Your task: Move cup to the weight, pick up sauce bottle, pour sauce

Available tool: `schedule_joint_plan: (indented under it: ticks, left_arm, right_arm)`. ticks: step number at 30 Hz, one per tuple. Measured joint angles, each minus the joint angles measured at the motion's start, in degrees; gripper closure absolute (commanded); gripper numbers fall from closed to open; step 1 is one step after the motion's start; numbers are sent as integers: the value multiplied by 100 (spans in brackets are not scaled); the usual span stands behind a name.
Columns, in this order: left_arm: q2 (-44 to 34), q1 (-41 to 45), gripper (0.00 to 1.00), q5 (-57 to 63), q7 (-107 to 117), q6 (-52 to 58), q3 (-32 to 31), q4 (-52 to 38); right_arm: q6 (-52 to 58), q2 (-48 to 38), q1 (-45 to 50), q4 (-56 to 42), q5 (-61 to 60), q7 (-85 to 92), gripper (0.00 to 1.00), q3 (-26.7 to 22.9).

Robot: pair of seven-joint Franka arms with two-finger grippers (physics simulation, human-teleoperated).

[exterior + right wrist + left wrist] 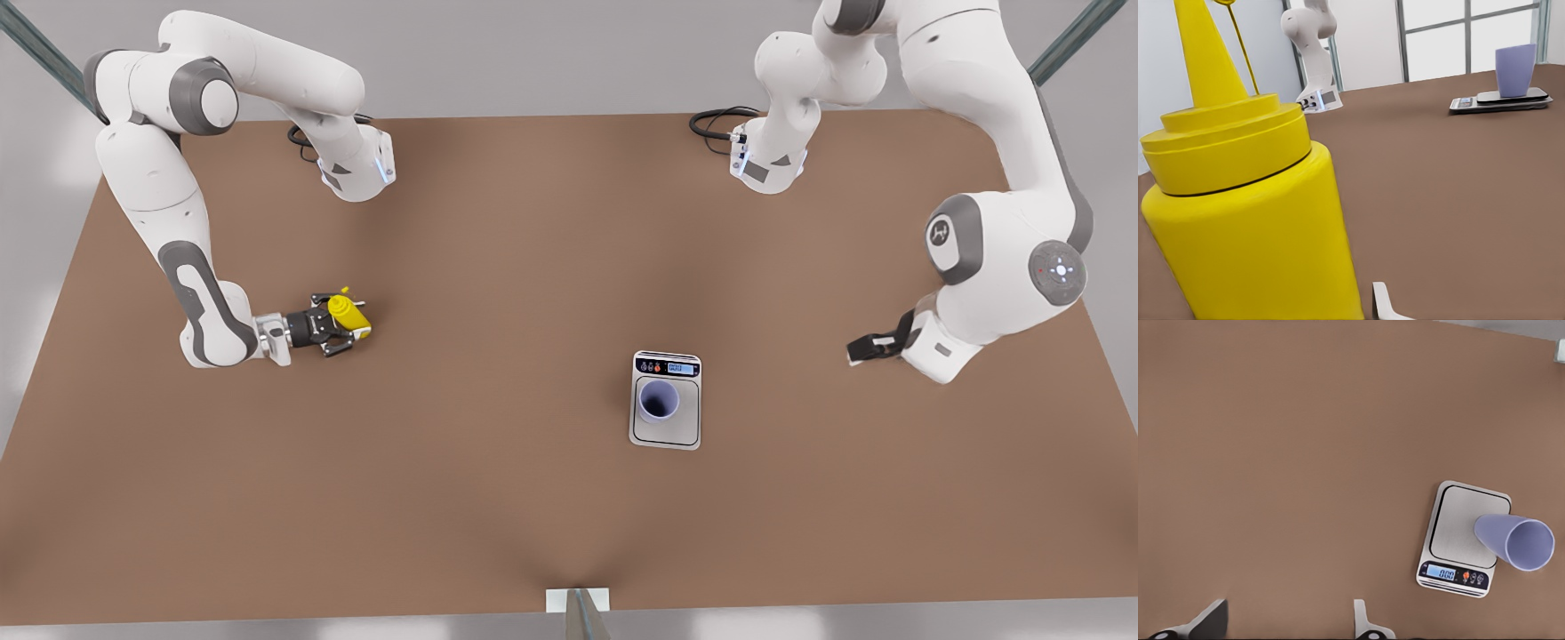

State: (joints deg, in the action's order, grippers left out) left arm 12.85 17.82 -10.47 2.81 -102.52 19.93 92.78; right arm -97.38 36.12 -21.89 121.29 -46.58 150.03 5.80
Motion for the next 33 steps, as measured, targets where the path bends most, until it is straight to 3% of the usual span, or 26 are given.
schedule_joint_plan:
  ticks: [2,8,10,18,22,29,33]
  left_arm:
    - [-234,-1375,0,90,36,97,-1344,-54]
    - [-322,-1530,0,827,-100,673,-1694,-655]
    - [-256,-2087,0,979,-185,668,-2016,-656]
    - [7,-1995,0,1179,-187,703,-2037,-997]
    - [7,-1973,0,1191,-150,707,-2037,-998]
    - [15,-1983,0,1166,-192,681,-2037,-998]
    - [68,-1973,0,1155,-140,668,-2054,-998]
  right_arm:
    - [0,0,0,-5,1,-9,43,0]
    - [44,4,-22,-18,3,-40,43,0]
    - [95,-17,-71,-67,3,-69,44,0]
    - [159,-416,7,-1170,3,-1930,43,-17]
    - [-117,-414,575,-2095,28,-3325,43,-17]
    - [-2367,-499,2285,-2702,308,-5862,43,-58]
    - [-3473,-565,3474,-2723,1637,-7833,43,-61]
